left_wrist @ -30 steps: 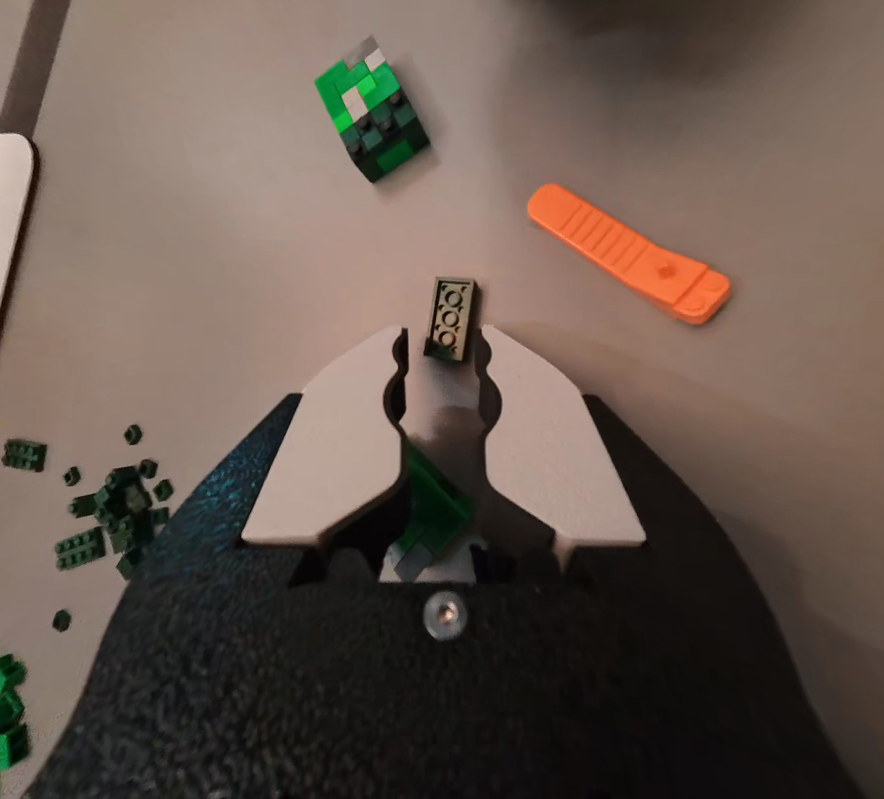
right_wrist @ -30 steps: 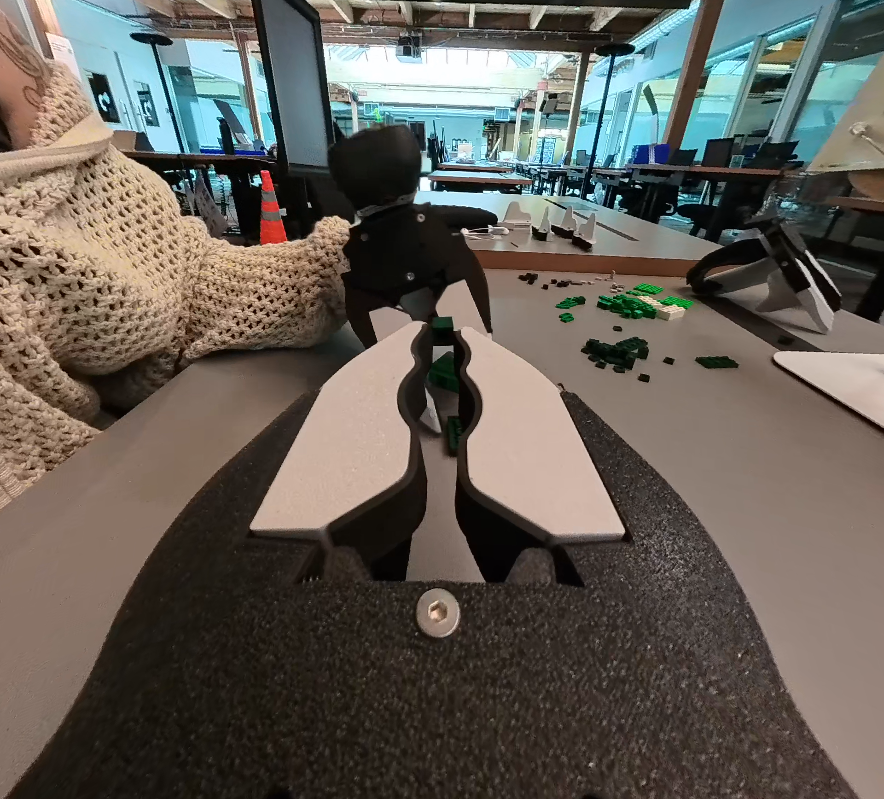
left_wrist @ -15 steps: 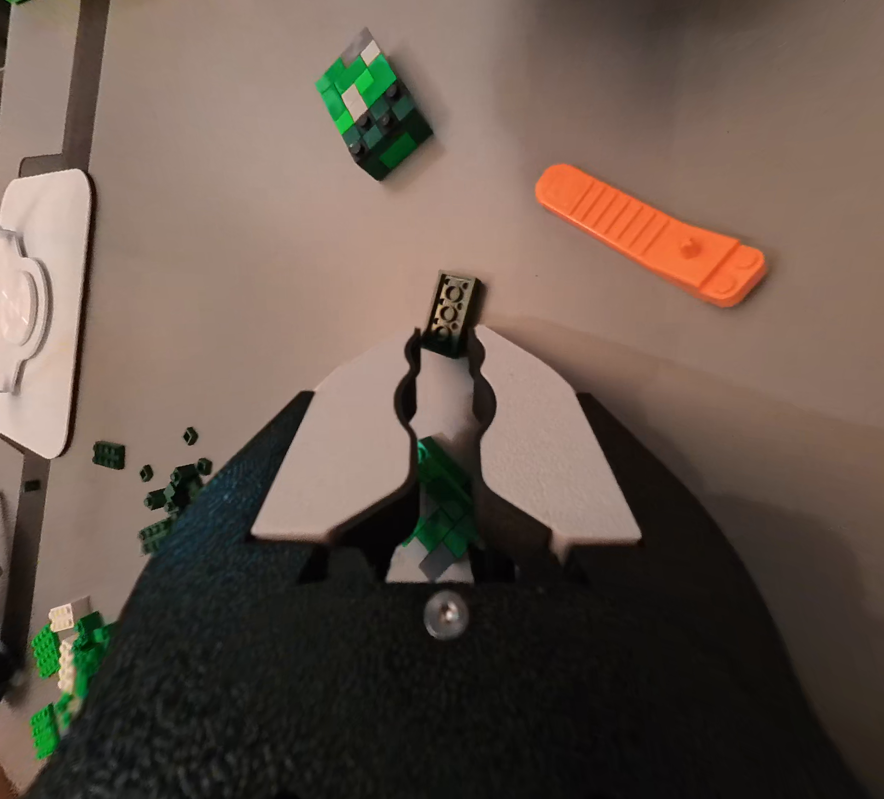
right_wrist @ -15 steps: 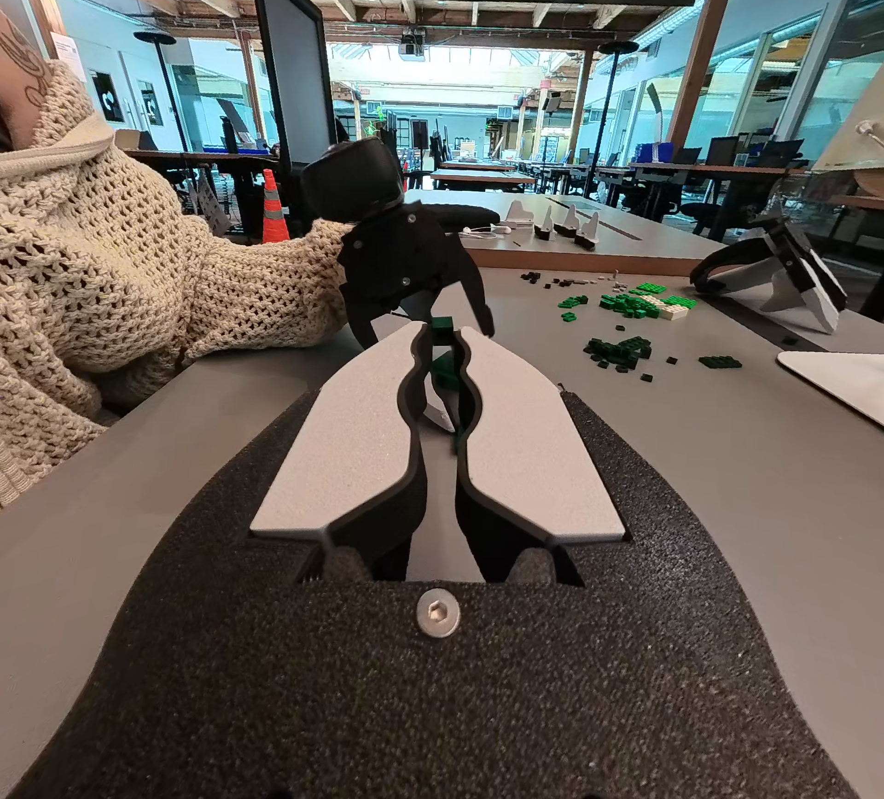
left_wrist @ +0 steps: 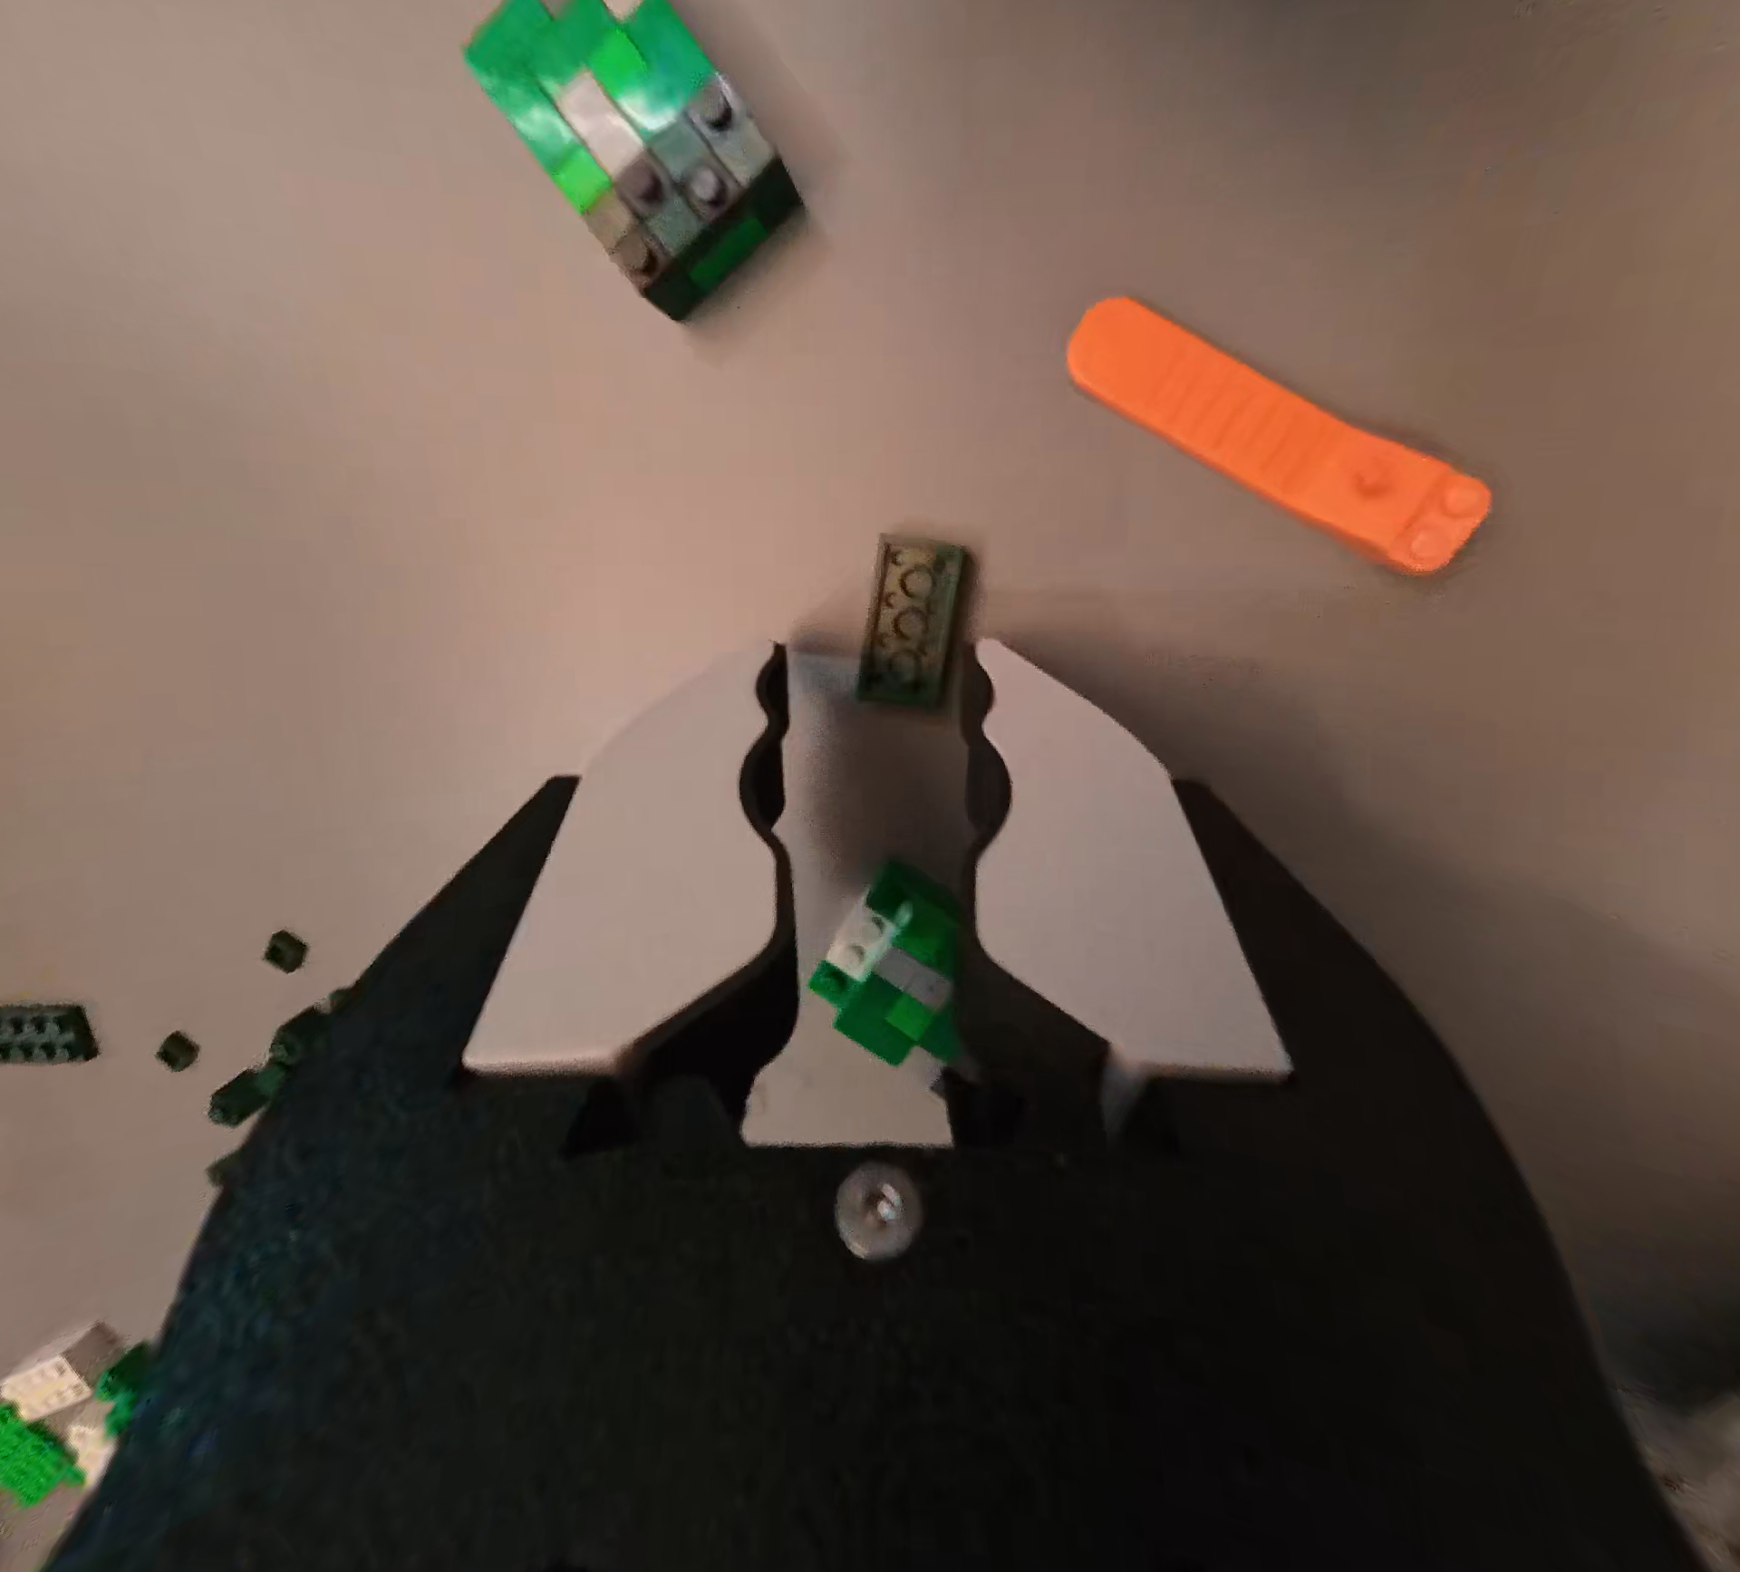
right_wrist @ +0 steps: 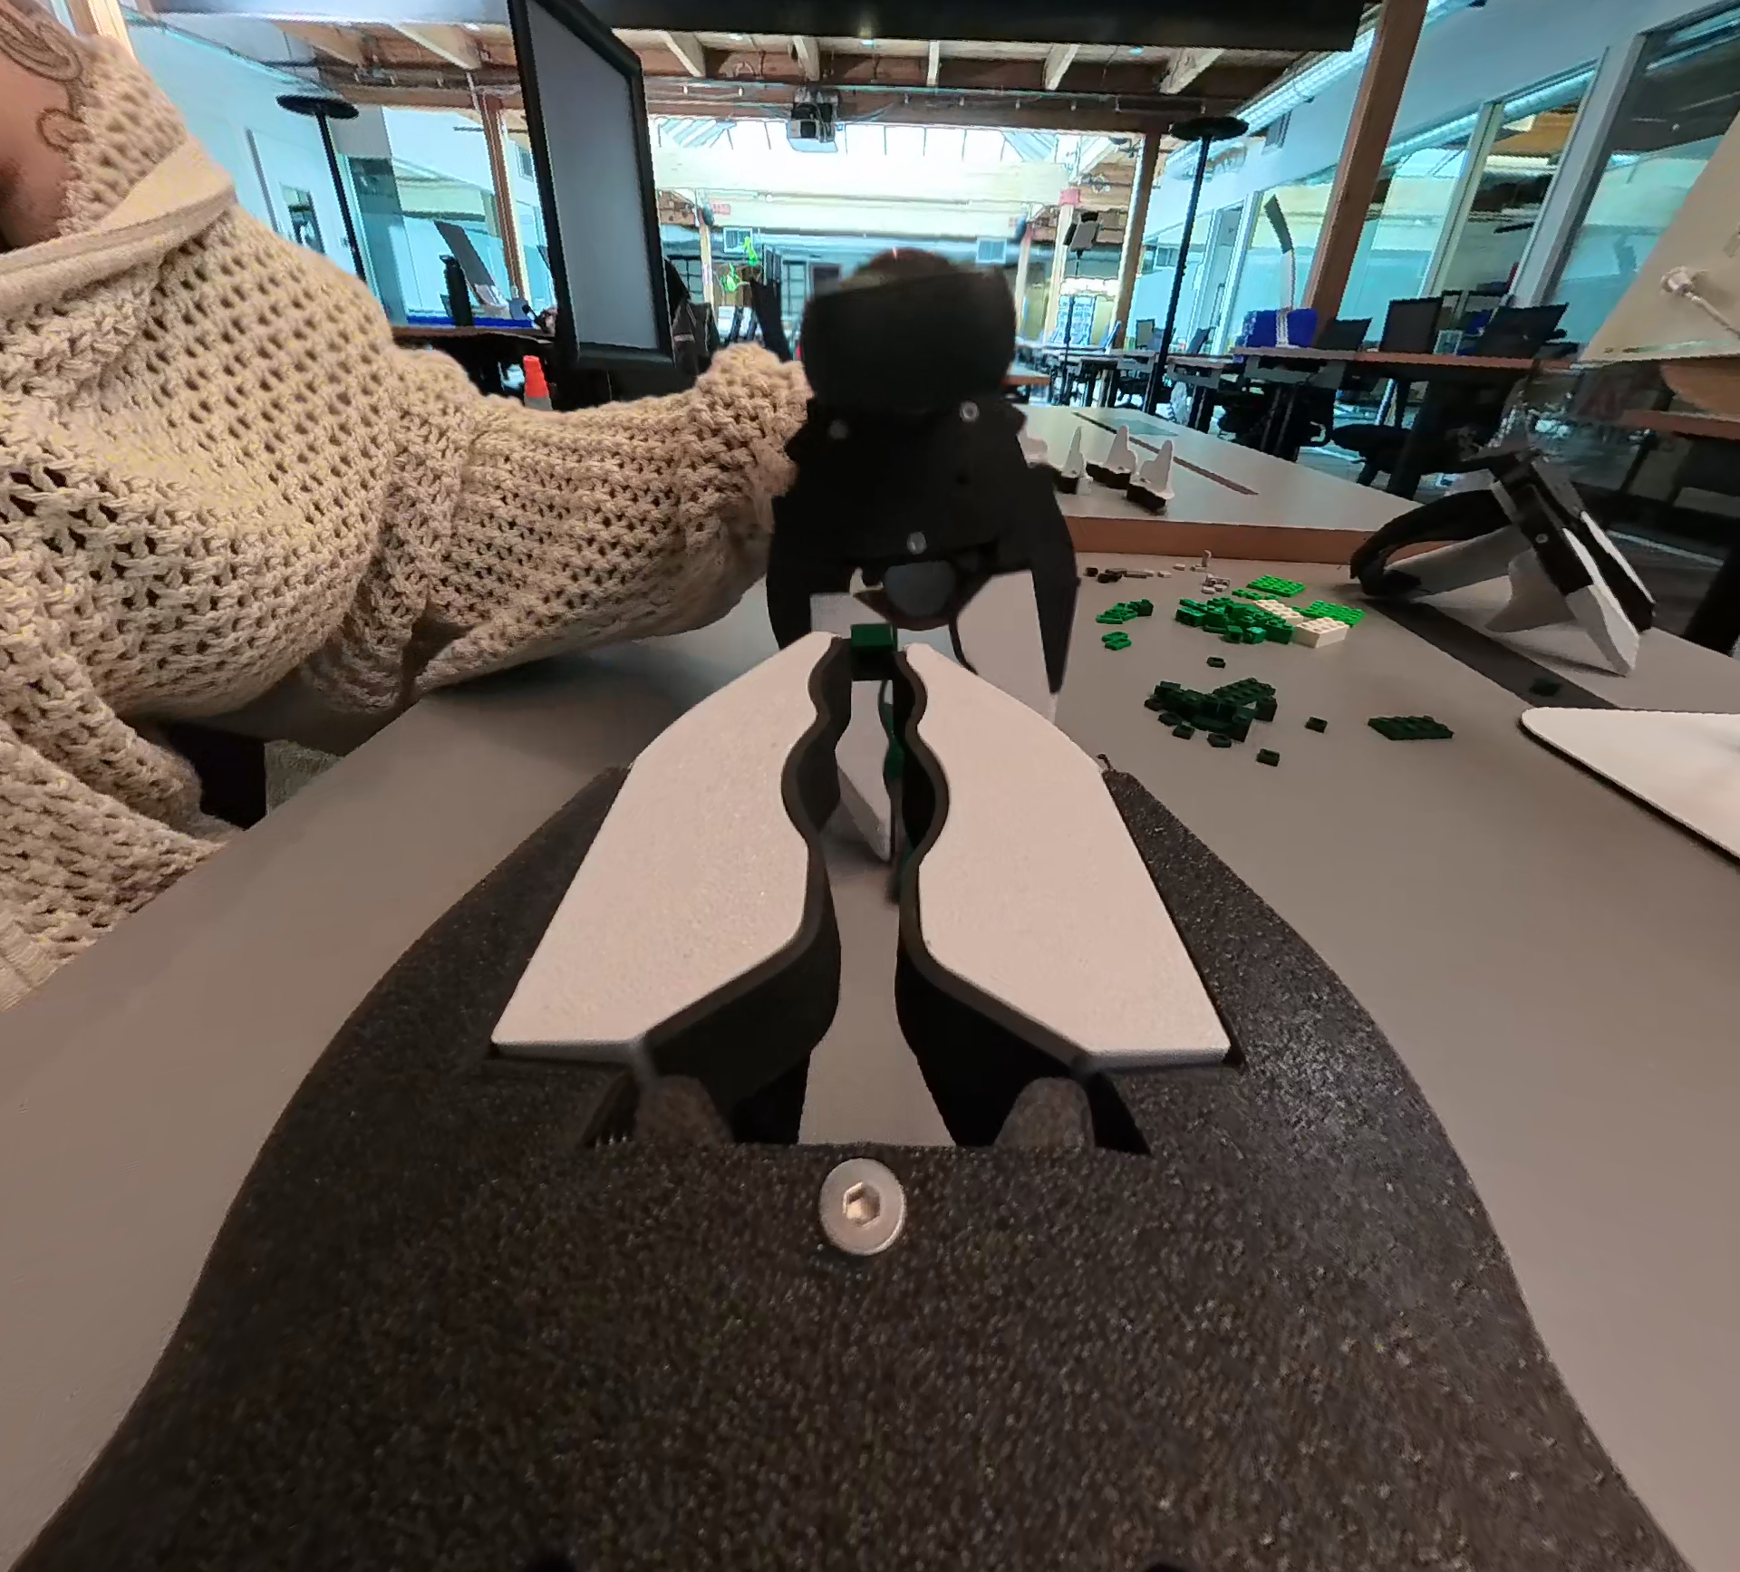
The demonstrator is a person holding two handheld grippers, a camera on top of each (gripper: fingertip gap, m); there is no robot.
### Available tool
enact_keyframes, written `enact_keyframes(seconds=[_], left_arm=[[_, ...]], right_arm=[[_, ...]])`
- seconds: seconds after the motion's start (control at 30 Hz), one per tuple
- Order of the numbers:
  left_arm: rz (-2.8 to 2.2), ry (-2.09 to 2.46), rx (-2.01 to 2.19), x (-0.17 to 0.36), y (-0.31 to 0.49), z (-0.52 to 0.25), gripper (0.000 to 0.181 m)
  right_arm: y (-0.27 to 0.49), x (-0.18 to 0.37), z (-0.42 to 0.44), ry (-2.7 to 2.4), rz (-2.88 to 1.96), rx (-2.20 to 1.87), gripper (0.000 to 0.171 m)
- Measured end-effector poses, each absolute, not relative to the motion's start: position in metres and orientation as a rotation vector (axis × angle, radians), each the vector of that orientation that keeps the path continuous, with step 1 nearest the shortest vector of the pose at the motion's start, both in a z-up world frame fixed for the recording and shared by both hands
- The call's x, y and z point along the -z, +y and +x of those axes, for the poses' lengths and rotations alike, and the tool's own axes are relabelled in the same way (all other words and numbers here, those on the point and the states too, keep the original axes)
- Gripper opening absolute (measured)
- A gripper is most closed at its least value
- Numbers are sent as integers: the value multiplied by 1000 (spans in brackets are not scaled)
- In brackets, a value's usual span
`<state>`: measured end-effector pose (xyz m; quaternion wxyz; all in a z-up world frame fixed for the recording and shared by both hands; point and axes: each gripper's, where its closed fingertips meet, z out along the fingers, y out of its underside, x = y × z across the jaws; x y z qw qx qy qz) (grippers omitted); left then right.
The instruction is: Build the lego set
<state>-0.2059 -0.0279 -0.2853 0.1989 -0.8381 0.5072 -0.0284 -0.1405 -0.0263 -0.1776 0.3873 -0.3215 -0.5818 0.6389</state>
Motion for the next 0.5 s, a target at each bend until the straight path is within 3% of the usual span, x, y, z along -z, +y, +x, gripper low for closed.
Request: enact_keyframes(seconds=[0.2,0.5], left_arm=[[-2373,1471,109,288,-35,-198,17],[-2220,1414,-7,274,-43,-186,17]], right_arm=[[-26,178,-141,-1478,-810,-1623,7],[-24,184,-145,-1512,-818,-1493,7]])
